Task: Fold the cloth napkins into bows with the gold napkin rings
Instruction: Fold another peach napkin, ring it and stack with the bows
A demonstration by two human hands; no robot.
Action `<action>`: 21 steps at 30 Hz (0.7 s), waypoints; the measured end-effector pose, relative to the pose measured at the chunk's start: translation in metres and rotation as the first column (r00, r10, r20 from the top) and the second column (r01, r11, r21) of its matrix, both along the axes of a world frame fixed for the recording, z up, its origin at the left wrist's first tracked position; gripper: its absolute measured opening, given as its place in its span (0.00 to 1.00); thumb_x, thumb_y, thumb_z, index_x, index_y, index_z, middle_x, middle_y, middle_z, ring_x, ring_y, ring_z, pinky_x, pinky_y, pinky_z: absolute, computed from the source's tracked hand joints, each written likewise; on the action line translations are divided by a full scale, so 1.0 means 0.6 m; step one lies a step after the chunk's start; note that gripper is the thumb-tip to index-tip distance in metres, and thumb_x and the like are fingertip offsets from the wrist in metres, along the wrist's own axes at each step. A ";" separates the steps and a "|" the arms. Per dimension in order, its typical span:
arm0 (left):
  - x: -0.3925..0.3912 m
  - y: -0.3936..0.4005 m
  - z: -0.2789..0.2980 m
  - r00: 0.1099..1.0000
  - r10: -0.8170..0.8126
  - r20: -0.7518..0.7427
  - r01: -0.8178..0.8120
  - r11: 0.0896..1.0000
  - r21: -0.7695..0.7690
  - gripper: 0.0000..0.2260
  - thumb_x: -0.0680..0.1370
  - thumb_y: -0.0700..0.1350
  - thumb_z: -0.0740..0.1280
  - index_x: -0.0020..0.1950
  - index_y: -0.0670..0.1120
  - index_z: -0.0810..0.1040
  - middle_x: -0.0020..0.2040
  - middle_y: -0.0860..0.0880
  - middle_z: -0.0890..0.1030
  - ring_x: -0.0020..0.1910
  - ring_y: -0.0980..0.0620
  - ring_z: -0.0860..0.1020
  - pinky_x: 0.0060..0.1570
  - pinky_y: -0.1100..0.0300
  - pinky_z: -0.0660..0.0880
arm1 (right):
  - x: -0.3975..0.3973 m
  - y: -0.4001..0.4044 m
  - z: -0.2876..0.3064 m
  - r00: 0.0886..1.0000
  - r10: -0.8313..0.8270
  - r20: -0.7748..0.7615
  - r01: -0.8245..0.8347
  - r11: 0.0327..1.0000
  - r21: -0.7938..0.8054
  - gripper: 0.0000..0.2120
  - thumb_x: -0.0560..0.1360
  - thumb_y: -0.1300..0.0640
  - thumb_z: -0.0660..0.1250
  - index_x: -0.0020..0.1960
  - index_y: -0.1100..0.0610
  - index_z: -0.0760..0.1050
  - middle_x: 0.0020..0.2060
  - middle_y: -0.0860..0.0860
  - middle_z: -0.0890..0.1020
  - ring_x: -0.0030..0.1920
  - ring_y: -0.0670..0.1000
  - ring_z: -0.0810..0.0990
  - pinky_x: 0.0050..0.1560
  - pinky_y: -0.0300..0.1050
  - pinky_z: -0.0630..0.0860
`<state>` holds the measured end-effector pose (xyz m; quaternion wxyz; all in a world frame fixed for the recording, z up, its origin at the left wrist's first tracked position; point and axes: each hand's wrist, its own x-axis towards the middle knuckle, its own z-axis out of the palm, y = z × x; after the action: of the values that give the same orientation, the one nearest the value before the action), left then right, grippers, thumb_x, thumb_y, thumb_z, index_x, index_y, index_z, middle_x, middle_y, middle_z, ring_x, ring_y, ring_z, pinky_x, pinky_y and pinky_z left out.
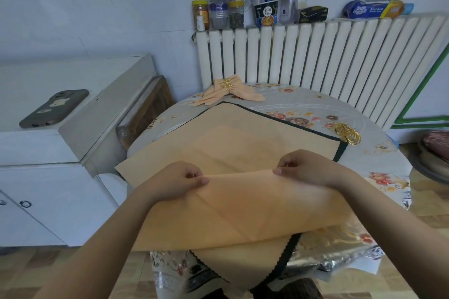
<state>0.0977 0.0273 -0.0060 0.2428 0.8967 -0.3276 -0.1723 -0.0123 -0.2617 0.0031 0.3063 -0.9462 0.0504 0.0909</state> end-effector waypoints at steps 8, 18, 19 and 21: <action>0.012 -0.033 -0.095 0.944 0.111 0.310 -0.135 0.989 0.056 0.19 0.75 0.57 0.59 0.62 0.52 0.76 0.62 0.53 0.75 0.64 0.51 0.70 0.63 0.55 0.65 | 0.049 0.047 -0.077 0.968 0.066 0.243 -0.003 0.968 -0.249 0.14 0.73 0.45 0.68 0.57 0.44 0.77 0.58 0.46 0.75 0.60 0.50 0.69 0.60 0.46 0.64; 0.000 -0.038 -0.115 0.994 -0.106 -0.012 0.106 0.994 -0.030 0.27 0.62 0.70 0.65 0.58 0.61 0.77 0.68 0.58 0.68 0.68 0.61 0.63 0.68 0.64 0.58 | 0.049 0.094 -0.133 0.976 0.087 0.198 -0.059 0.988 -0.144 0.09 0.71 0.43 0.69 0.48 0.44 0.77 0.56 0.44 0.73 0.63 0.47 0.64 0.61 0.43 0.54; 0.005 -0.041 -0.111 0.993 -0.117 -0.028 0.116 0.993 -0.026 0.26 0.63 0.67 0.70 0.57 0.59 0.78 0.66 0.58 0.68 0.66 0.62 0.64 0.67 0.66 0.58 | 0.060 0.095 -0.132 0.976 0.084 0.199 -0.050 0.984 -0.170 0.09 0.72 0.43 0.68 0.48 0.46 0.78 0.54 0.44 0.74 0.61 0.47 0.65 0.60 0.43 0.55; 0.011 -0.052 -0.110 0.997 -0.082 0.005 0.082 0.995 -0.060 0.16 0.68 0.56 0.74 0.52 0.51 0.81 0.61 0.55 0.74 0.61 0.59 0.70 0.59 0.72 0.62 | 0.078 0.093 -0.121 0.982 0.079 0.171 -0.045 0.980 -0.196 0.11 0.75 0.44 0.65 0.48 0.50 0.79 0.47 0.45 0.77 0.57 0.47 0.68 0.58 0.45 0.57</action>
<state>0.1046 -0.0042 -0.0720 0.2620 0.8750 -0.3694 -0.1710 0.0342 -0.2057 -0.0694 0.2145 -0.9767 0.0019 0.0105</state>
